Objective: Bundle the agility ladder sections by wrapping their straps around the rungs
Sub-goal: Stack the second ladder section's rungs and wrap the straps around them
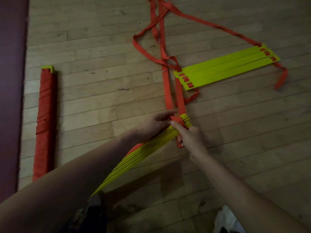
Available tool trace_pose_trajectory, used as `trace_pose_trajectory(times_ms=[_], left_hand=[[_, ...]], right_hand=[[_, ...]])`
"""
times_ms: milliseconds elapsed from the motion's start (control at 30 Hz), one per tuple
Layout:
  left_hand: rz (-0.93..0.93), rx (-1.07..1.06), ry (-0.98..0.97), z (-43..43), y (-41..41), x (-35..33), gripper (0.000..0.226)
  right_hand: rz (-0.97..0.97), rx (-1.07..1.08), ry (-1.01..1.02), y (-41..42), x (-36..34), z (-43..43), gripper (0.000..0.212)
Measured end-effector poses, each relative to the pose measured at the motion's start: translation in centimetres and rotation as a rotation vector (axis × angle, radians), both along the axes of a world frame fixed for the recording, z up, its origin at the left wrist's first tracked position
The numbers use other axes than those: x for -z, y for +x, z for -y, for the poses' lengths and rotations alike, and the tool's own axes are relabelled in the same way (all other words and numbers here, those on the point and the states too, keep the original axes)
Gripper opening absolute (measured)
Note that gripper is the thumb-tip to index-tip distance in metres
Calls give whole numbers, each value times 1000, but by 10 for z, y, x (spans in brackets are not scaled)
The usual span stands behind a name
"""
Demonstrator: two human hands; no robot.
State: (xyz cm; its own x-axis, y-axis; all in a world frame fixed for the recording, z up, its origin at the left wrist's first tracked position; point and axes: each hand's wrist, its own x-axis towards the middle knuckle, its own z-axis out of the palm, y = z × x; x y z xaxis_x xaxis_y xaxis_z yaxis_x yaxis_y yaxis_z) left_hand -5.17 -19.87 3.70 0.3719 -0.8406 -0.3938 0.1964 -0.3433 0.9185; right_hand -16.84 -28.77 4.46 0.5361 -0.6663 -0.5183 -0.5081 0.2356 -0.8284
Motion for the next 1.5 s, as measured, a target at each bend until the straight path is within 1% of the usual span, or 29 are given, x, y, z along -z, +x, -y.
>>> trace_pose_trajectory(times_ms=[67,133,200,233,300,333,367,433,467,533,600,633,667,733,767,833,900,967,1100,1167,1233,1333,1400,1500], left_hand=[[177,-54,27,-3,-2,5,29],[388,-152,9,-8,-6,10,18],[636,-241,-3,-16,-9,14,13],[750,-240,-4,-20,-9,15,14],[935,-163,-8,-27,-9,19,18],[984,-119,-21,-31,-9,20,22],[981,-83,-35,-34,-9,20,25],[837,-45,-7,-41,-14,13,30],[720,-46,60,-42,-17,9,32],[428,-157,182,-41,-20,3,34],[148,-295,259,-36,-16,1,31],[70,-308,267,-34,-13,2,30],[32,-293,259,-34,-10,4,29],[32,-223,264,-36,-4,6,31],[11,-172,288,-37,0,7,39],[-166,-7,350,-39,5,6,54],[-380,168,386,-40,10,4,61],[-504,258,389,-41,16,1,64],[-603,345,417,-46,23,0,69],[-626,359,416,-46,24,-3,65],[-584,350,403,-45,23,-7,61],[-513,319,383,-46,25,-10,62],[-493,290,372,-48,28,-12,60],[-486,233,366,-51,31,-12,59]], right_hand=[[-22,19,2,2,1,-2,45],[-24,45,13,4,1,-3,43],[-9,66,41,7,0,-3,40],[-6,69,47,7,0,-3,38],[-3,62,50,6,1,-2,35],[-2,52,49,5,2,-1,34],[-4,38,47,5,3,0,34],[-10,17,45,2,6,2,34],[-9,10,49,1,7,2,34],[2,-7,53,-1,7,3,35],[14,-19,50,-2,7,3,35],[22,-24,49,-2,6,3,34],[31,-30,46,-2,5,3,34],[46,-49,36,-2,5,4,34],[50,-60,31,-2,5,5,36],[59,-79,17,-2,4,7,40],[79,-87,13,-1,3,7,40],[98,-96,18,-1,2,7,40],[101,-122,23,-1,-1,8,42],[118,-143,67,-2,-3,9,38],[138,-174,168,-4,-3,9,27],[173,-221,306,-8,2,8,11],[178,-253,340,-11,5,12,8],[139,-321,323,-13,8,21,9]])
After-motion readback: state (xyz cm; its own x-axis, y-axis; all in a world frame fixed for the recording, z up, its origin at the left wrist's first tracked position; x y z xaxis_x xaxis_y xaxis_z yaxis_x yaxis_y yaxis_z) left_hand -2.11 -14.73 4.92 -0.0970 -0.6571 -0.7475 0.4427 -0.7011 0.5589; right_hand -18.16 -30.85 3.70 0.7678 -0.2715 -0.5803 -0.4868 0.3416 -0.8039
